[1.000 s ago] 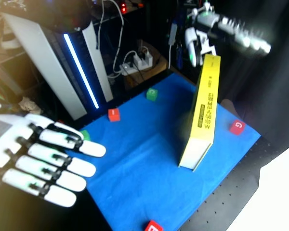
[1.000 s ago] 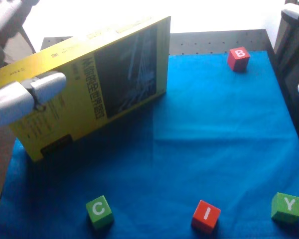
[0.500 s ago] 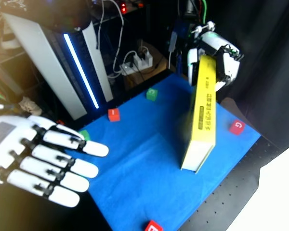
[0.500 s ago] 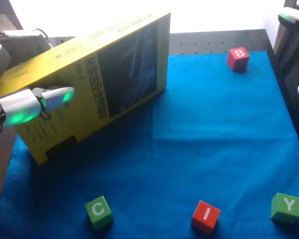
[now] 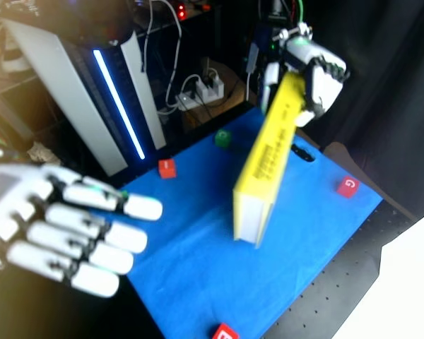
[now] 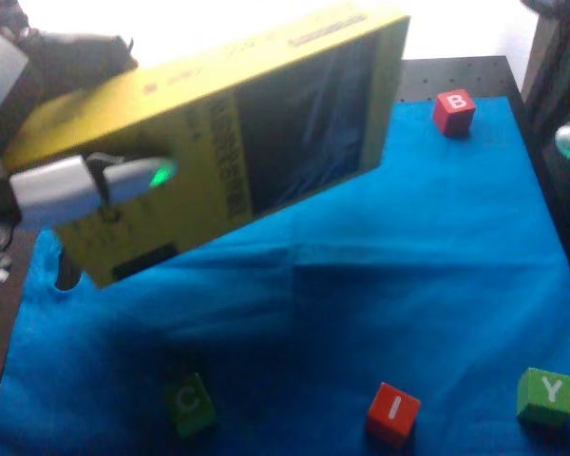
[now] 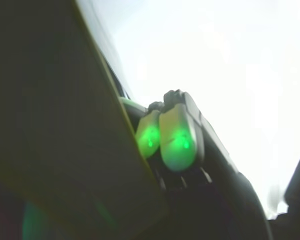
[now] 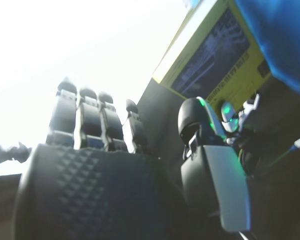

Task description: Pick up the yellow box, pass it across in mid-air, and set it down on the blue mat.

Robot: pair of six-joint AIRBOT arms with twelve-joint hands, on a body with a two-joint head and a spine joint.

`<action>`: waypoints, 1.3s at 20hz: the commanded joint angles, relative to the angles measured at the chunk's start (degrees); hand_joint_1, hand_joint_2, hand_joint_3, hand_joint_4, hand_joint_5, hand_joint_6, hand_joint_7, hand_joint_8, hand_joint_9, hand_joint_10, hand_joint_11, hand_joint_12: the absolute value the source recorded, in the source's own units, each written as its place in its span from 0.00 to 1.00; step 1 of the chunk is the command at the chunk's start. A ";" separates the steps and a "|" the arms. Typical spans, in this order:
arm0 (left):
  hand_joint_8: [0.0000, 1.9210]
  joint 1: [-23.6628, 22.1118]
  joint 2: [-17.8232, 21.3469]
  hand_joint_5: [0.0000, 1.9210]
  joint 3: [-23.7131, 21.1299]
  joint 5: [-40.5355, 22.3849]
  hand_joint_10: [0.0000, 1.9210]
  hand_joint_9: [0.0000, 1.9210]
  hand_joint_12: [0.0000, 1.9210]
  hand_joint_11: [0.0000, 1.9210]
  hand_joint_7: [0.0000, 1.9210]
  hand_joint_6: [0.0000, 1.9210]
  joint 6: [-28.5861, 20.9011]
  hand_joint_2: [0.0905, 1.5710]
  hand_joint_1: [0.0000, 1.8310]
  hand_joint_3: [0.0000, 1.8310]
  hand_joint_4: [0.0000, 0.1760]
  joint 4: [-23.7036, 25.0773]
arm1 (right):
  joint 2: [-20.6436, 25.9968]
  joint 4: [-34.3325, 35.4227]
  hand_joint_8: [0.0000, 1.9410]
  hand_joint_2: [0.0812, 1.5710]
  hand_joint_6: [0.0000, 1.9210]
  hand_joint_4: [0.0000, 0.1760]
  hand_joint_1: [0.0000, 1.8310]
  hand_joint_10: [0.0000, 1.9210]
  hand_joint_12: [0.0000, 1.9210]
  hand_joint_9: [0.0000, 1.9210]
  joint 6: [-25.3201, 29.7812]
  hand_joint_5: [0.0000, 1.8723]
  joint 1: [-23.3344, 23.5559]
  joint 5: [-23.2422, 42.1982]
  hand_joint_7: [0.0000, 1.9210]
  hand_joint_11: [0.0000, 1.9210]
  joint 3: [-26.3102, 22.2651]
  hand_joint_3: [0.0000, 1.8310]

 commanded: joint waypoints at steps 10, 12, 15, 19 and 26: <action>1.00 -8.49 -5.04 0.62 3.25 3.60 1.00 0.83 1.00 0.87 0.75 1.00 -1.36 0.73 0.66 0.00 0.00 9.66 | -10.53 -10.78 0.00 0.70 0.00 0.16 0.35 0.00 0.34 0.00 0.14 0.00 18.93 -12.58 0.00 0.00 6.36 0.00; 1.00 -9.28 -5.02 0.62 2.89 1.21 1.00 0.83 1.00 0.87 0.75 1.00 -1.80 0.73 0.66 0.00 0.00 11.24 | -11.48 -10.67 0.00 0.70 0.00 0.00 0.32 0.00 0.08 0.00 0.14 0.00 18.96 -15.24 0.00 0.00 7.09 0.00; 1.00 -9.29 -4.74 0.60 2.34 -2.07 1.00 0.81 1.00 0.84 0.73 1.00 -2.29 0.74 0.64 0.00 0.00 13.25 | -12.77 -10.20 0.01 0.71 0.01 0.00 0.36 0.00 0.01 0.01 0.14 0.02 19.26 -18.60 0.02 0.01 8.57 0.01; 1.00 -9.28 -4.22 0.60 1.79 -4.71 1.00 0.81 1.00 0.83 0.72 1.00 -2.28 0.73 0.69 0.00 0.00 14.23 | -14.09 -8.85 0.99 0.78 0.99 0.00 0.77 1.00 1.00 0.71 0.14 0.55 19.70 -21.97 0.66 0.75 10.49 0.00; 1.00 -8.26 -3.50 0.58 1.60 -3.19 1.00 0.81 1.00 0.83 0.72 1.00 -2.28 0.73 0.69 0.00 0.00 12.66 | -13.74 -8.82 1.00 0.78 1.00 0.00 0.82 1.00 1.00 0.82 0.12 0.68 20.46 -22.09 0.77 0.85 10.80 0.00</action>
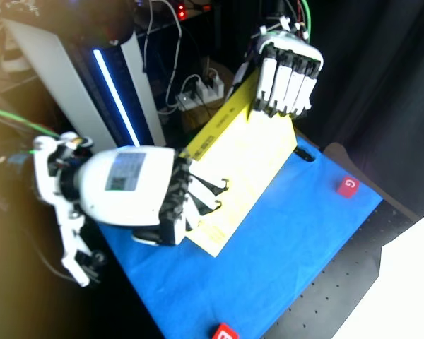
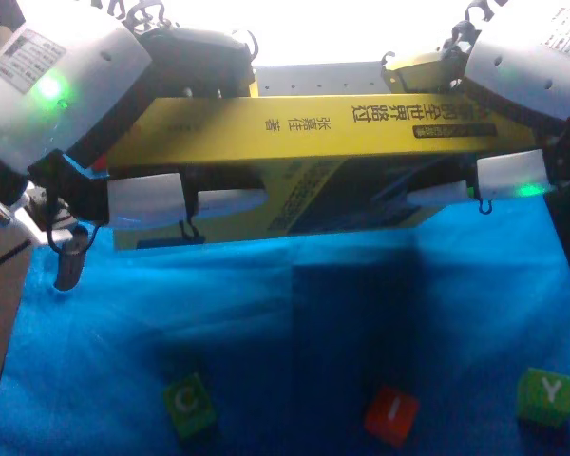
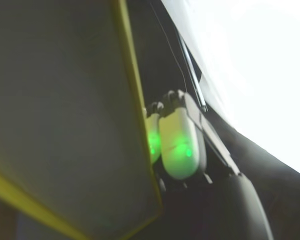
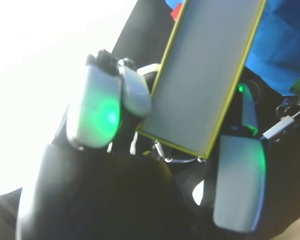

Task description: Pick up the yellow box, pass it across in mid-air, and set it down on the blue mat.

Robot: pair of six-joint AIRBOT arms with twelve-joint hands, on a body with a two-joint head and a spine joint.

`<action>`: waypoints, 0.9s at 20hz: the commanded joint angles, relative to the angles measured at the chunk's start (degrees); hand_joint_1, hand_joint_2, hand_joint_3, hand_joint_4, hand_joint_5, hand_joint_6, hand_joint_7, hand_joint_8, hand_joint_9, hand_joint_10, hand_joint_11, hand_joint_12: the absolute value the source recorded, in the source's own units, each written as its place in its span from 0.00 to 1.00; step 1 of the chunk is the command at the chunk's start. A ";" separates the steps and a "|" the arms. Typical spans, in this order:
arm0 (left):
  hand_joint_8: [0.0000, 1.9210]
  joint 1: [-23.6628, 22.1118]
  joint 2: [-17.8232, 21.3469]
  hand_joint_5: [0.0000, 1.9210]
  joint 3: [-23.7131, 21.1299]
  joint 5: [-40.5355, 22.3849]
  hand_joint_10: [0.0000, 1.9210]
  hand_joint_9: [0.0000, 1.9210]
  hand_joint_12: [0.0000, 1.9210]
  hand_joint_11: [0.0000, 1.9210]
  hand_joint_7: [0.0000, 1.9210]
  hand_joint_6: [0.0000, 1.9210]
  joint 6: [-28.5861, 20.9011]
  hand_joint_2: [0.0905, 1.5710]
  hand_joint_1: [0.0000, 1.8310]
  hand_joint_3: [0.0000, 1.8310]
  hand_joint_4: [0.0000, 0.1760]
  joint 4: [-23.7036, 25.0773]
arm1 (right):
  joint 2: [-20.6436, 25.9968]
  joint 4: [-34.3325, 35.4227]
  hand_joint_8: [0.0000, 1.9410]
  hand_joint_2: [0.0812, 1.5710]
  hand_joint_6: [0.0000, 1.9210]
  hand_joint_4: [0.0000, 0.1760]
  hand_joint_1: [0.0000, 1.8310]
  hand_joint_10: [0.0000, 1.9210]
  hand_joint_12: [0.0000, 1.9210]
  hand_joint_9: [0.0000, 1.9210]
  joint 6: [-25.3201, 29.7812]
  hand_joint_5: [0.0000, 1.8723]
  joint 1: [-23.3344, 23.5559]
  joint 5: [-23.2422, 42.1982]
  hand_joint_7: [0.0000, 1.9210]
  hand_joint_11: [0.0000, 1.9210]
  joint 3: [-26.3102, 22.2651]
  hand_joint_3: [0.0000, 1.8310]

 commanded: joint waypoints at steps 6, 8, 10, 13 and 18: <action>0.01 1.80 2.10 0.08 -0.70 -9.08 0.03 0.01 0.20 0.00 0.04 0.02 -1.41 0.74 0.36 0.00 0.08 -5.94 | 3.17 2.96 1.00 0.79 1.00 0.00 0.77 1.00 1.00 0.76 -2.11 0.64 1.14 6.34 0.70 0.80 -0.90 0.00; 0.00 2.36 3.52 0.00 -1.36 -8.52 0.00 0.00 0.01 0.00 0.00 0.00 0.22 0.72 0.29 0.00 0.31 -6.96 | 4.69 2.96 1.00 0.79 1.00 0.00 0.79 1.00 1.00 0.74 -2.12 0.62 1.13 6.53 0.68 0.79 -1.83 0.00; 0.00 3.50 4.83 0.00 -1.99 -9.52 0.00 0.00 0.00 0.00 0.00 0.00 0.83 0.72 0.27 0.00 0.39 -7.91 | 6.20 2.96 1.00 0.77 1.00 0.00 0.82 1.00 1.00 0.73 -2.12 0.61 1.13 7.29 0.67 0.79 -2.91 0.00; 0.00 6.07 6.75 0.00 -3.01 -11.82 0.00 0.00 0.00 0.00 0.00 0.00 1.90 0.73 0.27 0.00 0.27 -10.69 | 10.46 2.96 1.00 0.77 1.00 0.00 0.83 1.00 1.00 0.78 -2.12 0.60 1.11 8.10 0.71 0.83 -6.06 0.00; 0.00 12.05 9.92 0.00 -5.03 -15.99 0.00 0.00 0.00 0.00 0.00 0.00 2.23 0.73 0.22 0.00 0.09 -16.11 | 14.50 3.95 1.00 0.75 1.00 0.00 0.90 1.00 1.00 0.79 -2.13 0.61 -1.69 8.06 0.73 0.83 -8.70 0.00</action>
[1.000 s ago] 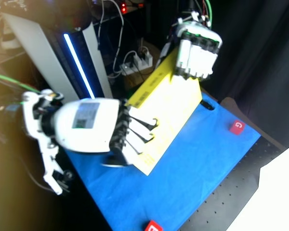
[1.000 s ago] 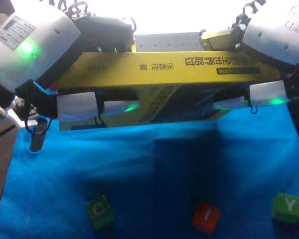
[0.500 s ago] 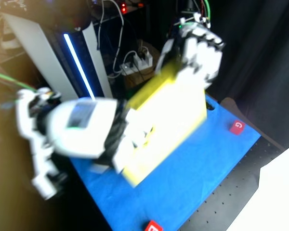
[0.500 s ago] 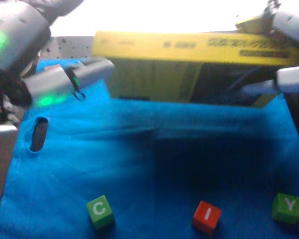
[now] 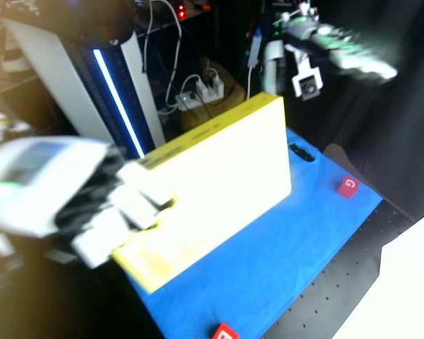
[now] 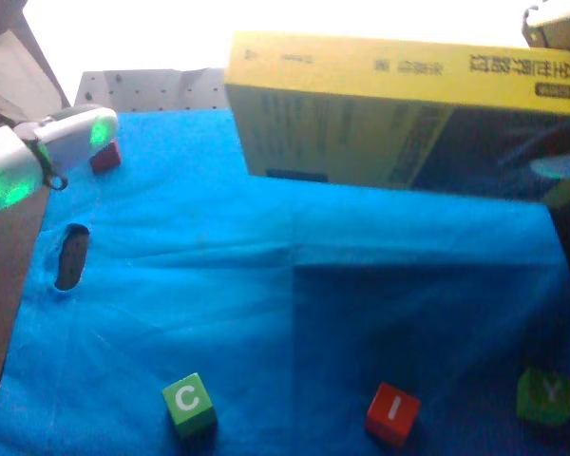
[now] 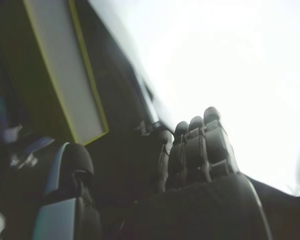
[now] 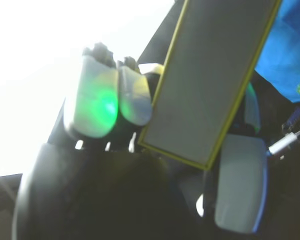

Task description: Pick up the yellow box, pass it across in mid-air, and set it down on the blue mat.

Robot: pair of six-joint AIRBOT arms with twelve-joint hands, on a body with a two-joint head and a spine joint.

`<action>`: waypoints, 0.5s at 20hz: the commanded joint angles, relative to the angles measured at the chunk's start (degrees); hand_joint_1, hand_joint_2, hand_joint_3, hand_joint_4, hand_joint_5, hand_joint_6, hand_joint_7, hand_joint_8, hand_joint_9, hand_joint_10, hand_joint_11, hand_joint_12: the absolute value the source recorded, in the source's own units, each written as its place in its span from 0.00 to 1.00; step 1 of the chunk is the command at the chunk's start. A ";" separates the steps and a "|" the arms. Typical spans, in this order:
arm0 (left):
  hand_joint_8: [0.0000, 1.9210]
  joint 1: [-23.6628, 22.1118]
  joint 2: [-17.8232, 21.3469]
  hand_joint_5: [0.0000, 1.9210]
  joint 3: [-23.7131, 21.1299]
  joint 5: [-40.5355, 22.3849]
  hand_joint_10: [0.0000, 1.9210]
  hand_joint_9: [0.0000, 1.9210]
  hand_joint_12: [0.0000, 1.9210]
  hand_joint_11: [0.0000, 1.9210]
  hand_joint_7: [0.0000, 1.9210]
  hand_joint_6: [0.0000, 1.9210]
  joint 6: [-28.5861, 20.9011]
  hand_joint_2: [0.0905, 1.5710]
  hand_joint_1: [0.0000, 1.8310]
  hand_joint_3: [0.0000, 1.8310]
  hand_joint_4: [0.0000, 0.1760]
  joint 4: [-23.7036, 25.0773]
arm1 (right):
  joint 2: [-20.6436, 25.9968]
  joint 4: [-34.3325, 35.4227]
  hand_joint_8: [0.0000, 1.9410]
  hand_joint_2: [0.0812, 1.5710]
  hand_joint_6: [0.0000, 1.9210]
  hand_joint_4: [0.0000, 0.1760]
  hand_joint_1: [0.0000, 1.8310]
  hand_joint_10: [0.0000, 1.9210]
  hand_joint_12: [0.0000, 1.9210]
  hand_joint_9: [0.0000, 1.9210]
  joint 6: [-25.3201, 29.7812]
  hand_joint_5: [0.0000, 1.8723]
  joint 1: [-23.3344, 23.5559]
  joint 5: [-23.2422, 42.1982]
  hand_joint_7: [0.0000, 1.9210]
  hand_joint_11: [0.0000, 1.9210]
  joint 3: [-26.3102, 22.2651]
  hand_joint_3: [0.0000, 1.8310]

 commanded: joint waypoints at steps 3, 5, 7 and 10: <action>0.00 0.73 0.21 0.00 -0.44 -8.76 0.00 0.00 0.00 0.00 0.00 0.00 -0.10 0.74 0.26 0.00 0.19 -0.21 | -0.42 3.42 1.00 0.75 1.00 0.00 0.87 1.00 1.00 0.78 0.27 0.60 -2.48 6.83 0.72 0.82 0.05 0.00; 0.00 1.06 0.24 0.00 -0.53 -9.26 0.00 0.00 0.00 0.00 0.00 0.00 -0.10 0.74 0.27 0.00 0.20 -0.68 | -0.87 5.83 1.00 0.75 1.00 0.00 0.86 1.00 1.00 0.74 0.27 0.57 -4.79 6.82 0.68 0.78 0.84 0.00; 0.00 1.09 0.22 0.00 -0.53 -9.01 0.00 0.00 0.00 0.00 0.00 0.00 -0.10 0.74 0.28 0.00 0.27 -0.75 | -1.09 8.58 1.00 0.75 1.00 0.00 0.84 1.00 1.00 0.72 0.27 0.56 -6.77 6.68 0.66 0.77 1.81 0.00; 0.00 1.20 0.18 0.00 -0.60 -8.75 0.00 0.00 0.00 0.00 0.00 0.00 -0.10 0.73 0.25 0.00 0.30 -0.77 | -2.21 10.73 1.00 0.80 0.88 0.00 0.61 1.00 1.00 0.59 0.28 0.37 -7.70 3.83 0.51 0.65 3.37 0.03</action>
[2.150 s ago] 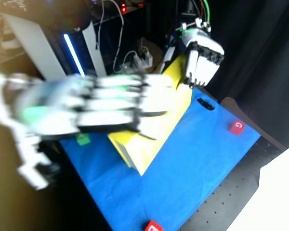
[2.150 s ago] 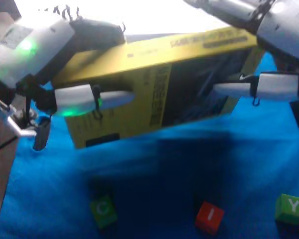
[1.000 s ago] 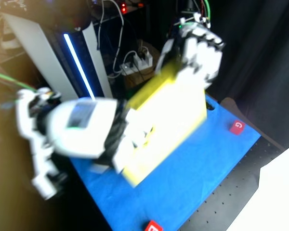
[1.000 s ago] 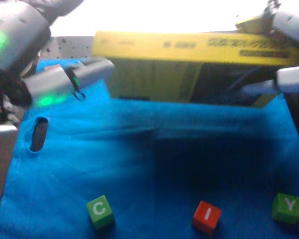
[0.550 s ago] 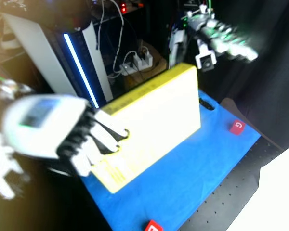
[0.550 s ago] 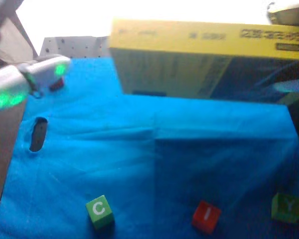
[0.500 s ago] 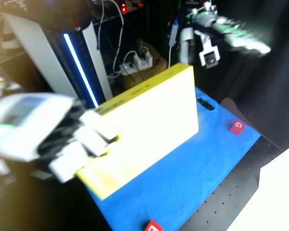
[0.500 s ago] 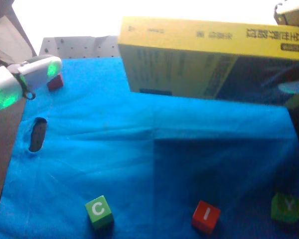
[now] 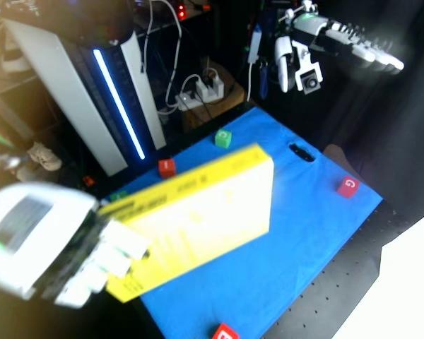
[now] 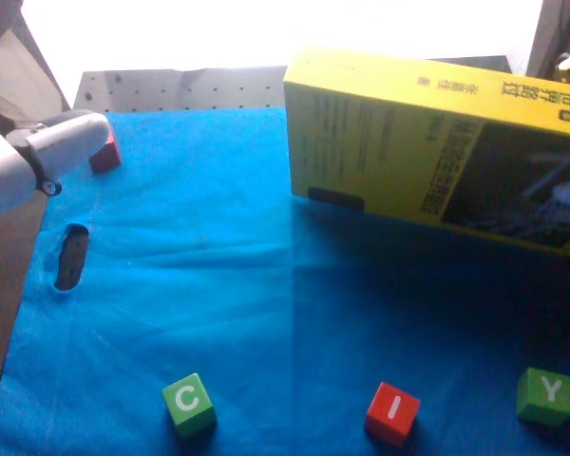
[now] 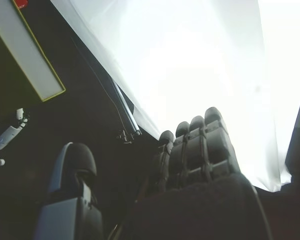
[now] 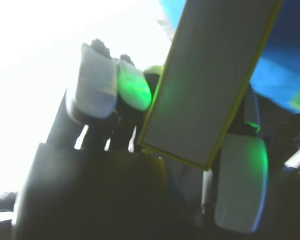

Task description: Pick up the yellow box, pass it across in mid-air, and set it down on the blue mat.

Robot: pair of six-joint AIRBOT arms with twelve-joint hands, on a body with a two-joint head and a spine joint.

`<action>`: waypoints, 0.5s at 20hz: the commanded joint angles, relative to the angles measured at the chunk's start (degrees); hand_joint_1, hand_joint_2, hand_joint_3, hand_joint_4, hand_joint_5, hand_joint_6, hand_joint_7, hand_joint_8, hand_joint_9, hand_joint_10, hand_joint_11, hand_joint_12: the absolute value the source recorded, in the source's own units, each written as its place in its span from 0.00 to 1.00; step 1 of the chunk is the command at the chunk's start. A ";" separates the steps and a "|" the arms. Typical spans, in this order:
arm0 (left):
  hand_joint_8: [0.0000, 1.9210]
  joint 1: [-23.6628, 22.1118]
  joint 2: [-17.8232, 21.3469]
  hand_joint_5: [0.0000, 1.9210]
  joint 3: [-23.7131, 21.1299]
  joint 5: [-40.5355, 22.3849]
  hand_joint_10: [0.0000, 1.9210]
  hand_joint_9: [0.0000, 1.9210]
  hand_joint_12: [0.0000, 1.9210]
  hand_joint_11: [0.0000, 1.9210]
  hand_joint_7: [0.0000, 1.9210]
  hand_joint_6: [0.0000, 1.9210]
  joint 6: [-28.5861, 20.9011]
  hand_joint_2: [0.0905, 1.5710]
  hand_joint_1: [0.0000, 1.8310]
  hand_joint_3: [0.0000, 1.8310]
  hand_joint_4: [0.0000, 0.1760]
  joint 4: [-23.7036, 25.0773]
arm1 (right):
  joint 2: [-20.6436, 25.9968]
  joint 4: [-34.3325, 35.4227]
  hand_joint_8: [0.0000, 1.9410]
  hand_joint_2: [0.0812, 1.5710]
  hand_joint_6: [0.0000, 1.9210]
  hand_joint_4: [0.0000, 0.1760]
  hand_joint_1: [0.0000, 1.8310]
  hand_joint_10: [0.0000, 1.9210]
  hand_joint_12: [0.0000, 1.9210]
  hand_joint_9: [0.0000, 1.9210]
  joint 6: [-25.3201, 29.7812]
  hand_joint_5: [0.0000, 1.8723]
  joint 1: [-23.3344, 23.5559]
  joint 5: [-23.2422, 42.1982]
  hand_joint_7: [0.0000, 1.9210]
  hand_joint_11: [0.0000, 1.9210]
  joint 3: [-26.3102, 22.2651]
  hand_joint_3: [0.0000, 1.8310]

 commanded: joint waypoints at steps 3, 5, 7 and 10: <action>0.00 -0.09 0.17 0.00 -0.19 -7.54 0.00 0.00 0.00 0.00 0.00 0.00 -0.06 0.75 0.26 0.00 0.27 0.25 | -1.31 0.03 0.52 0.79 0.43 0.00 0.41 0.78 0.97 0.30 -0.52 0.17 0.06 2.06 0.25 0.31 0.91 0.00; 0.00 0.21 0.16 0.00 -0.25 -7.74 0.00 0.00 0.00 0.00 0.00 0.00 -0.06 0.75 0.28 0.00 0.30 -0.02 | -1.80 0.15 0.10 0.78 0.09 0.00 0.33 0.50 0.86 0.18 -0.52 0.06 0.06 1.74 0.16 0.15 1.27 0.00; 0.00 0.38 0.13 0.01 -0.28 -7.91 0.00 0.00 0.00 0.00 0.00 0.00 -0.07 0.76 0.28 0.00 0.31 -0.21 | -2.16 0.15 0.00 0.77 0.00 0.15 0.23 0.19 0.72 0.07 -0.52 0.00 0.06 1.59 0.01 0.01 1.48 0.00; 0.00 0.53 0.05 0.01 -0.29 -7.98 0.00 0.00 0.00 0.00 0.00 0.00 -0.07 0.76 0.28 0.00 0.29 -0.32 | -2.40 0.16 0.00 0.73 0.00 0.40 0.25 0.00 0.25 0.00 -0.52 0.00 0.07 1.59 0.00 0.00 1.63 0.00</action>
